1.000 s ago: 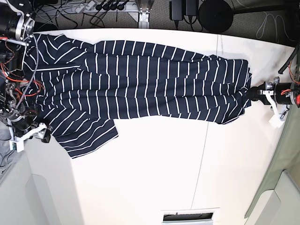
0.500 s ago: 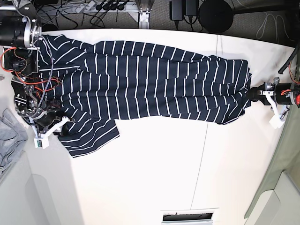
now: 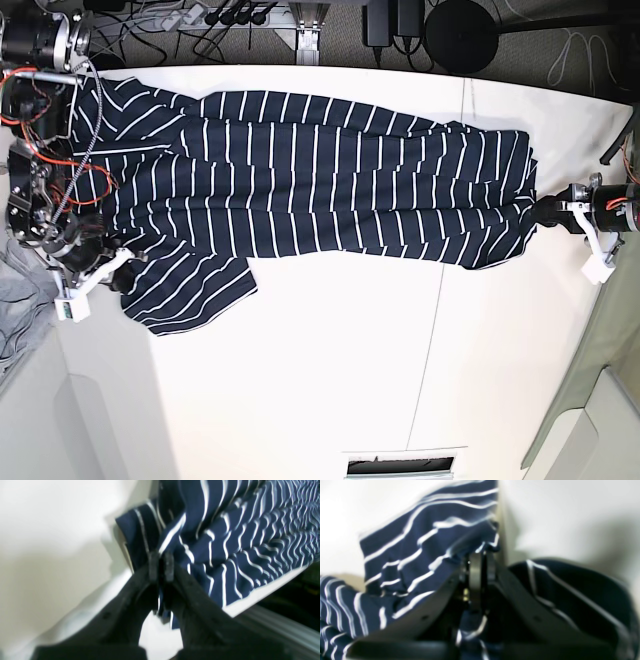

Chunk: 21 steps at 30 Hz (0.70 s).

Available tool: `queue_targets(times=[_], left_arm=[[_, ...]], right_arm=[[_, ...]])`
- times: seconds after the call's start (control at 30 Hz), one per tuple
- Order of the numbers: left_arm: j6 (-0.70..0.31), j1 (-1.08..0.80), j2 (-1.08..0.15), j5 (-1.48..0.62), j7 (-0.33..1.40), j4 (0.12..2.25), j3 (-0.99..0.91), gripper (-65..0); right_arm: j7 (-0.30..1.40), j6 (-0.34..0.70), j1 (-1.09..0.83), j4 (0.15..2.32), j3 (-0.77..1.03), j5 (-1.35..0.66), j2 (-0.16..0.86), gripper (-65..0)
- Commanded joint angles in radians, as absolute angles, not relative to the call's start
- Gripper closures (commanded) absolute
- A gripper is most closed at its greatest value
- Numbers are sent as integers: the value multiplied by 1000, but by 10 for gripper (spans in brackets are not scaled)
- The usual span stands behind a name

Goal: Layout the t-shirt on the table in an organized manner, then fold the t-shirt properly
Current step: 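Grasp the shirt's long side with the right gripper and fold it lengthwise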

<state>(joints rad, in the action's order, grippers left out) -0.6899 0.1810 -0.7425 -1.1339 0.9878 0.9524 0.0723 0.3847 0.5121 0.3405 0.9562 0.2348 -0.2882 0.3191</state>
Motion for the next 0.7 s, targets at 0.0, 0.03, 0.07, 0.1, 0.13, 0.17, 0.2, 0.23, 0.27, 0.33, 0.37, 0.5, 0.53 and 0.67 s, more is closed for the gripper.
queue_targets(times=[0.0,0.03,0.07,0.1,0.13,0.17,0.2,0.23,0.27,0.33,0.37,0.5,0.53,0.67], left_arm=[[-698,199,-771,-1150,992,968,65,0],[-698,199,-775,-1149,992,970,65,0],[-698,199,-778,-1149,992,970,65,0],[-698,199,-782,-1149,992,970,65,0],[-698,199,-785,-1150,994,970,65,0],[-698,199,-788,-1150,1000,970,65,0],[-698,199,-791,-1153,1007,970,65,0],[-698,199,-794,-1168,1019,971,65,0],[-698,199,-799,-1194,1036,971,65,0],[-698,199,-810,-1249,1083,971,65,0],[-698,199,-816,-1275,1106,971,65,0],[-698,198,-841,-1375,1208,971,65,0],[-698,199,-846,-1407,1235,971,65,0],[-698,196,-854,-1484,1363,1002,65,0]], right_arm=[[383,532,323,1030,265,-320,347,0],[403,537,282,1090,289,-347,352,0],[424,542,242,1149,310,-373,355,0],[448,547,203,1204,328,-403,360,0],[468,547,164,1254,343,-437,366,0],[482,546,126,1301,356,-466,371,0],[489,547,89,1345,372,-485,374,0],[496,547,54,1387,388,-498,374,0],[503,547,20,1427,406,-510,374,0],[514,547,-46,1494,440,-548,373,0],[518,547,-77,1523,455,-567,374,0],[525,547,-190,1629,487,-620,373,0],[526,547,-215,1652,487,-622,373,0],[532,547,-307,1729,487,-623,368,0]])
